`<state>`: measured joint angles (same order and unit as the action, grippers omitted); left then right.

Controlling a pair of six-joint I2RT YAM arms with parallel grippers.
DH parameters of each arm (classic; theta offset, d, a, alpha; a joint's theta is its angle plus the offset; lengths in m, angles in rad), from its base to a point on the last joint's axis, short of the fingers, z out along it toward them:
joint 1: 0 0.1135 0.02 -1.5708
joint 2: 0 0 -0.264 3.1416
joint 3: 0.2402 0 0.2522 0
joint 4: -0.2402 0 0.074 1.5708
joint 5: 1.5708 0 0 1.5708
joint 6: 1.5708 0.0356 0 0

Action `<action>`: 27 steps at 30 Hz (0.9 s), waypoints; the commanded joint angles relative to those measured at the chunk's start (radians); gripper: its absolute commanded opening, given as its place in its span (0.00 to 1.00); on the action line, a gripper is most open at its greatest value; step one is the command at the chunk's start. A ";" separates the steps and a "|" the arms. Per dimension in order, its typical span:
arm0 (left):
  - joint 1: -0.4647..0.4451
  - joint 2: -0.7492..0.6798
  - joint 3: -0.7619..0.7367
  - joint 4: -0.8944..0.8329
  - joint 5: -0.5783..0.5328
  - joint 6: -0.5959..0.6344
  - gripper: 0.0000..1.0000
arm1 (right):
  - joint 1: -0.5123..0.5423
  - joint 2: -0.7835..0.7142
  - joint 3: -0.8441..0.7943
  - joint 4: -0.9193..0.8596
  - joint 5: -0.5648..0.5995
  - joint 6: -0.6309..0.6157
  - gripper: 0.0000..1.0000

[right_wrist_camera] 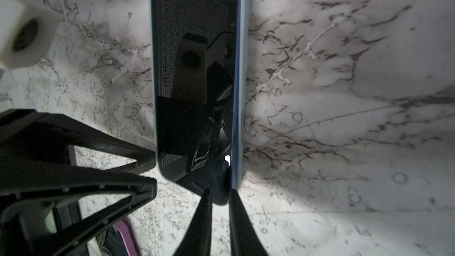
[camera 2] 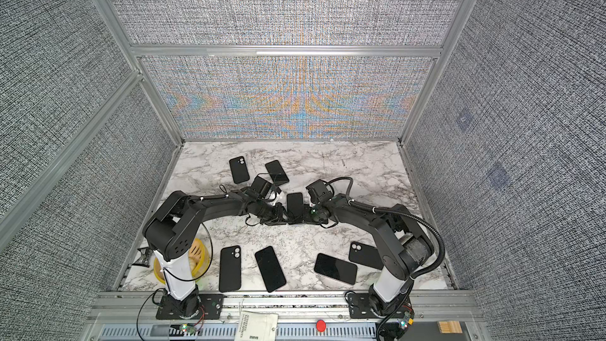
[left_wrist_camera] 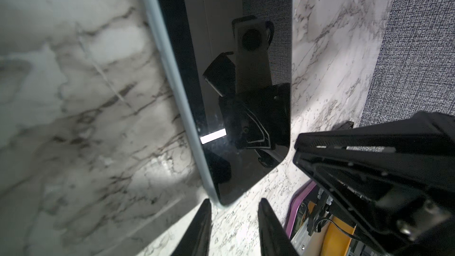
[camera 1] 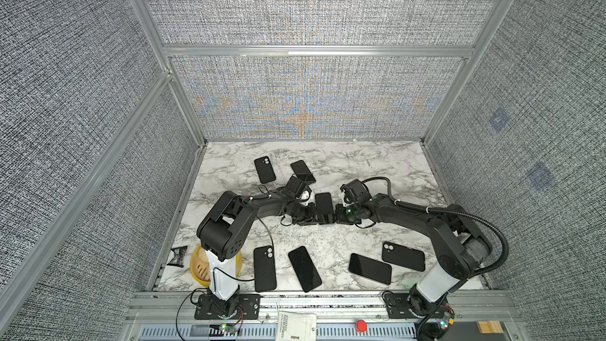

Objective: Put the phone into the phone case

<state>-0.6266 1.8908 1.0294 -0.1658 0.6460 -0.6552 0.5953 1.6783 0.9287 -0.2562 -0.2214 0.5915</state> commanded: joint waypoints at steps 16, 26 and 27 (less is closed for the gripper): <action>0.001 0.022 0.005 0.026 0.003 -0.001 0.29 | 0.008 0.027 0.011 0.012 0.007 -0.007 0.11; -0.002 0.034 0.003 0.041 0.014 -0.012 0.24 | 0.008 0.061 -0.008 0.041 -0.017 -0.002 0.06; -0.002 0.034 0.004 0.041 0.014 -0.012 0.24 | 0.009 0.063 -0.010 0.041 -0.018 -0.002 0.06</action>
<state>-0.6247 1.9163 1.0302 -0.1532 0.6498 -0.6716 0.5980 1.7206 0.9298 -0.2386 -0.2123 0.5892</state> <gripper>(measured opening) 0.241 0.059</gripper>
